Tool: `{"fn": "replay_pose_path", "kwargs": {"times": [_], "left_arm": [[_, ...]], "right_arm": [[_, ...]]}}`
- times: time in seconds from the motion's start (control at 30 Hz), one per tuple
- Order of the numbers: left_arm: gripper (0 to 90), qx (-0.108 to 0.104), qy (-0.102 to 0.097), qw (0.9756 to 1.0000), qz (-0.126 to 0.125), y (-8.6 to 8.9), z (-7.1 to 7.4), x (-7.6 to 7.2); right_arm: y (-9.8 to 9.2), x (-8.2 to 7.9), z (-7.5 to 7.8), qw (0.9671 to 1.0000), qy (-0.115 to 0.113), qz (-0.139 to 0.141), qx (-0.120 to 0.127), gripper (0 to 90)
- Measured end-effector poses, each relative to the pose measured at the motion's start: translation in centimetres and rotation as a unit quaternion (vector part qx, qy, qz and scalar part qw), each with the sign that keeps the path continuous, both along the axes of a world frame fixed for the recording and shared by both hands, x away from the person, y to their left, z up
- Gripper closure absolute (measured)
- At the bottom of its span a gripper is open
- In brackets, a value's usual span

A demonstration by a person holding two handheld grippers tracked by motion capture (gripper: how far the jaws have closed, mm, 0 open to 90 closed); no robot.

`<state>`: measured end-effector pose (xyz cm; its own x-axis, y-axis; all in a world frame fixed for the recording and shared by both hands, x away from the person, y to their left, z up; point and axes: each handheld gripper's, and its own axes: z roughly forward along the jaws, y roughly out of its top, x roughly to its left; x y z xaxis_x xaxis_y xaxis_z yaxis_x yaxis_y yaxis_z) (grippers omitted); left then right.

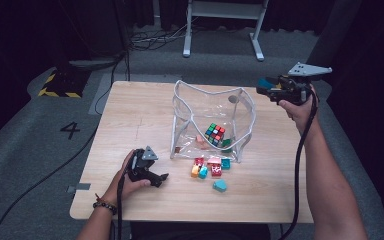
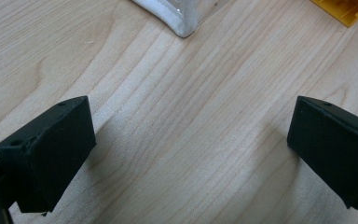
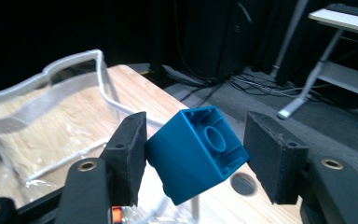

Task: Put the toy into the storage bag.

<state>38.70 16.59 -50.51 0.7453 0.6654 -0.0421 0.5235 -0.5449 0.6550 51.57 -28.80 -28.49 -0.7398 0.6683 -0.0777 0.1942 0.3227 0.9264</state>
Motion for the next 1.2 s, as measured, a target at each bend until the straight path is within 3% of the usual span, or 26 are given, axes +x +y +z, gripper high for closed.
{"fn": "replay_pose_path", "kwargs": {"times": [0.07, 0.27, 0.5, 0.77, 0.87, 0.97, 1.0, 1.13, 1.2], "left_arm": [[1.0, 0.000, 0.000, 1.0000, 0.000, 0.0, 0.0, 0.0], [1.0, 0.000, 0.000, 1.0000, 0.000, 0.0, 0.0, 0.0], [1.0, 0.000, 0.000, 1.0000, 0.000, 0.0, 0.0, 0.0], [1.0, 0.000, -0.001, 1.0000, 0.001, 0.0, 0.0, 0.0], [1.0, 0.000, 0.000, 1.0000, 0.000, 0.0, 0.0, 0.0], [1.0, 0.000, 0.000, 1.0000, 0.000, 0.0, 0.0, 0.0], [1.0, 0.000, 0.000, 1.0000, 0.000, 0.0, 0.0, 0.0], [1.0, 0.000, 0.000, 1.0000, 0.000, 0.0, 0.0, 0.0], [1.0, 0.002, 0.000, 1.0000, -0.002, 0.0, 0.0, 0.0]], "right_arm": [[0.3, 0.0, 0.0, 1.0000, 0.000, 0.003, 0.003, 41.6], [3.7, 0.1, 0.3, 0.9990, 0.002, 0.042, -0.018, 41.6], [5.8, 0.1, 0.1, 0.9973, 0.006, 0.068, -0.029, 41.6], [8.5, 0.5, -0.7, 0.9922, 0.016, 0.109, -0.058, 41.6], [9.6, 0.8, -1.3, 0.9880, 0.020, 0.119, -0.096, 41.6], [10.1, 1.0, -1.5, 0.9858, 0.026, 0.125, -0.110, 41.6], [10.5, 1.1, -1.7, 0.9827, 0.029, 0.130, -0.129, 41.6], [11.3, 1.2, -2.0, 0.9781, 0.039, 0.136, -0.153, 41.6], [11.7, 1.3, -2.2, 0.9743, 0.047, 0.142, -0.169, 41.6]]}}
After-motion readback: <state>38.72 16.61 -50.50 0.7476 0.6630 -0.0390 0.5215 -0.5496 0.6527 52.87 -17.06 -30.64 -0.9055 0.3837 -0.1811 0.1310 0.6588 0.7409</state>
